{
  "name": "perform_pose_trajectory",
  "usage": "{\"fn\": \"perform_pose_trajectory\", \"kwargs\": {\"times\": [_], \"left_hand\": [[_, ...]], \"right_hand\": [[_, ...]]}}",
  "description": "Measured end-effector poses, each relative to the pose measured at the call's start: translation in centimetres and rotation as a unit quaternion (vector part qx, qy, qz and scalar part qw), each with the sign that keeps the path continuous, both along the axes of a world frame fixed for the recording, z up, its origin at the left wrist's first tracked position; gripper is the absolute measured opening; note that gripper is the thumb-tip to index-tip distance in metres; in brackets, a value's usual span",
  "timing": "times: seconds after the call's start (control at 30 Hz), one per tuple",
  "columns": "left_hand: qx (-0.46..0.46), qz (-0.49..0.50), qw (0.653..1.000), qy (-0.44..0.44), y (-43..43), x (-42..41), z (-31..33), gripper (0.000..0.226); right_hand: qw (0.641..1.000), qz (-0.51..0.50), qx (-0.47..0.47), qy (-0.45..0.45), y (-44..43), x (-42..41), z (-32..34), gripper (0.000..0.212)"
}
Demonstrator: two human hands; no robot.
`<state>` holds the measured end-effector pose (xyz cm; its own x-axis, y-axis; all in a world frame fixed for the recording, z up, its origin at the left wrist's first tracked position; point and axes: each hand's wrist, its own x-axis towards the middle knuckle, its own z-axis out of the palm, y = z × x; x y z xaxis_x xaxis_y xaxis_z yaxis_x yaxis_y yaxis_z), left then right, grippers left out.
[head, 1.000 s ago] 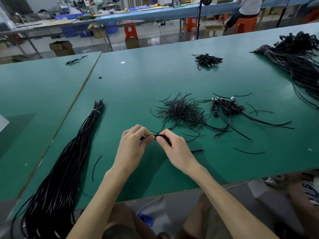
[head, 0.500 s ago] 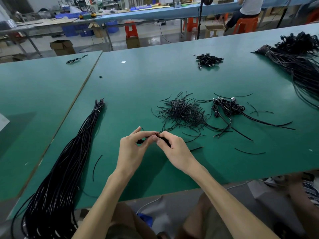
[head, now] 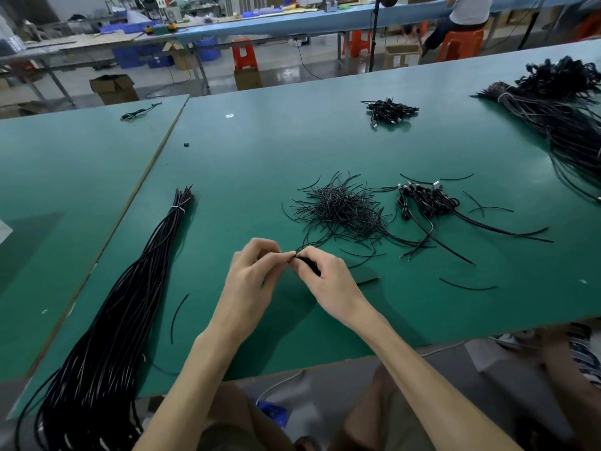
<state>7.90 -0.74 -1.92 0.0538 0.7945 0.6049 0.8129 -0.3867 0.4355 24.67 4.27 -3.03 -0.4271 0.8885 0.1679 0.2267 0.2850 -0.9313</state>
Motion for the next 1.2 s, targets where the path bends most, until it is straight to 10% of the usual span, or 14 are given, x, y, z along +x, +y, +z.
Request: {"fn": "perform_pose_trajectory", "kwargs": {"times": [0.6, 1.2], "left_hand": [[-0.193, -0.129, 0.973, 0.009, 2.2, -3.2, 5.1, 0.028], [-0.228, -0.159, 0.929, 0.245, 2.5, -2.6, 7.4, 0.016]], "right_hand": [[0.98, 0.181, -0.07, -0.051, 1.7, 0.9, 1.1, 0.014], [0.975, 0.201, -0.084, -0.039, 1.9, 1.2, 1.5, 0.019]]}}
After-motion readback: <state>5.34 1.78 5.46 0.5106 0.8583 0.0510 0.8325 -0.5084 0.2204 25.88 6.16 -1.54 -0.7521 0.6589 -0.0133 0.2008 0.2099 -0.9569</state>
